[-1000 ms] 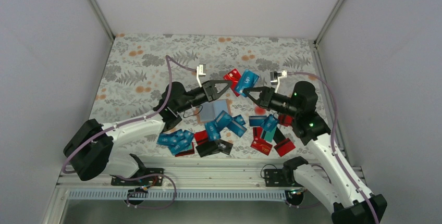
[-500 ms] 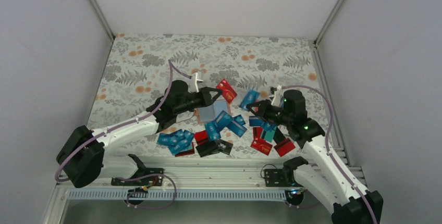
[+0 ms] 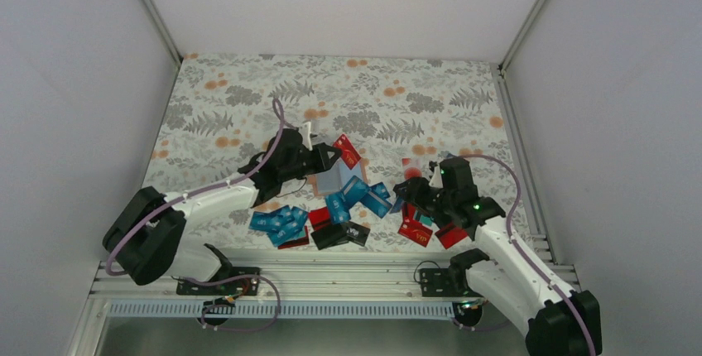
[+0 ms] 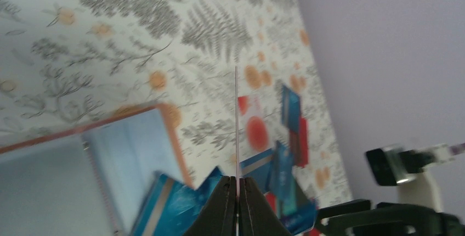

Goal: Put the credit cards into the card holder

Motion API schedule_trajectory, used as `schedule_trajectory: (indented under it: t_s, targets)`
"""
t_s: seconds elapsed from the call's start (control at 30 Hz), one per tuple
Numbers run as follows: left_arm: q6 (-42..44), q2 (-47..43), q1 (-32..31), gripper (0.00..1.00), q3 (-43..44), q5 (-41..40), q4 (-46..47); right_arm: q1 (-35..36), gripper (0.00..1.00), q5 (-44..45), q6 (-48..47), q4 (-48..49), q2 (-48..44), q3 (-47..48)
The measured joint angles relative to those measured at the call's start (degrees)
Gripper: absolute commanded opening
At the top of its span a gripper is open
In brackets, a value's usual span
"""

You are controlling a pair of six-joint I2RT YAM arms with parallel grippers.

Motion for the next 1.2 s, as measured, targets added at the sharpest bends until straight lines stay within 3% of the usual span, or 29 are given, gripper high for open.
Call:
schedule_trajectory:
  t_s: [0.27, 0.5, 0.8, 1.2]
  targets:
    - [6.60, 3.93, 1.31, 0.02, 5.55, -3.58, -12.31, 0.39, 0.57, -2.23, -6.71, 2.27, 10.34, 4.90]
    - [12.31, 9.27, 5.88, 0.02, 9.40, -3.91, -19.71, 1.14, 0.53, -4.44, -12.35, 6.54, 24.39, 14.60]
    - [13.49, 12.59, 7.67, 0.03, 9.44, 0.33, -18.75, 1.40, 0.48, -7.54, -15.08, 12.00, 37.05, 17.97]
    - [12.90, 12.57, 7.69, 0.02, 9.40, 4.04, -17.00, 1.44, 0.44, -8.79, -16.61, 15.10, 43.25, 18.69]
